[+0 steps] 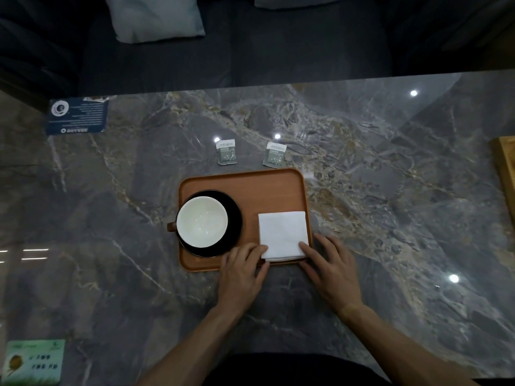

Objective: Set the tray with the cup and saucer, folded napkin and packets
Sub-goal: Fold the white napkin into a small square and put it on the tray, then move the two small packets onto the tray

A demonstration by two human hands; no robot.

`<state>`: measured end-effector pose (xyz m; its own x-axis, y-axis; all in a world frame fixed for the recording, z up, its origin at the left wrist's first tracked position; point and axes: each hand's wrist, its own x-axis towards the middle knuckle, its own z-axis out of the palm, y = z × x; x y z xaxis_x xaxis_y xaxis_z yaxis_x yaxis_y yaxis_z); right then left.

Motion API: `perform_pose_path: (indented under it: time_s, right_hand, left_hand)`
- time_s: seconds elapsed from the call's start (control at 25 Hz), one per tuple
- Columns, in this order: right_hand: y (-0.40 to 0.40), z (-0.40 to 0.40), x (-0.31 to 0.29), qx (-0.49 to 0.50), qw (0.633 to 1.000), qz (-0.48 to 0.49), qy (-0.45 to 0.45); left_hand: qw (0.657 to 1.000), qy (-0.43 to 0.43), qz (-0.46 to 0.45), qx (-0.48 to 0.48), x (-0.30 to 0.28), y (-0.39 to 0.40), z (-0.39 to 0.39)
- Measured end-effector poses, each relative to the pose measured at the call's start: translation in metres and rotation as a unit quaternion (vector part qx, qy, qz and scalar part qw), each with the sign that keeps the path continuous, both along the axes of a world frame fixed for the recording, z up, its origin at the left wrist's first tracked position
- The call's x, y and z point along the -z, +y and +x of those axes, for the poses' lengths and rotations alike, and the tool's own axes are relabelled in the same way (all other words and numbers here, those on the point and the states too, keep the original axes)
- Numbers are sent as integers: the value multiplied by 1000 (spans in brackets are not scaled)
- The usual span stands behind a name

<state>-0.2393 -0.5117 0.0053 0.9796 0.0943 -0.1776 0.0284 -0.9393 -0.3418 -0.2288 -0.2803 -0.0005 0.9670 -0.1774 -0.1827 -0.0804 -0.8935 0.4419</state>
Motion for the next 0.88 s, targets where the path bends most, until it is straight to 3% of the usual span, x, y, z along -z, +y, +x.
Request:
perform_pose_path:
  time_s: [0.2,0.44,0.64,0.88]
  right_hand:
    - [-6,-5,-4,-37,998,-24,43]
    - [-12,29,-21,-20,1000,19,-8]
    - [-24,112,-45,-28,999,25,-1]
    - [-26,207,-66,-74,993,-8,95]
  left_hand:
    - [999,13,15,32,-5,3,0]
    - [998,-37,-36,34,-52,-1,25]
    - [997,3,-72,35,-110,12,118]
    - [993,103,-6,52,-113,52,239]
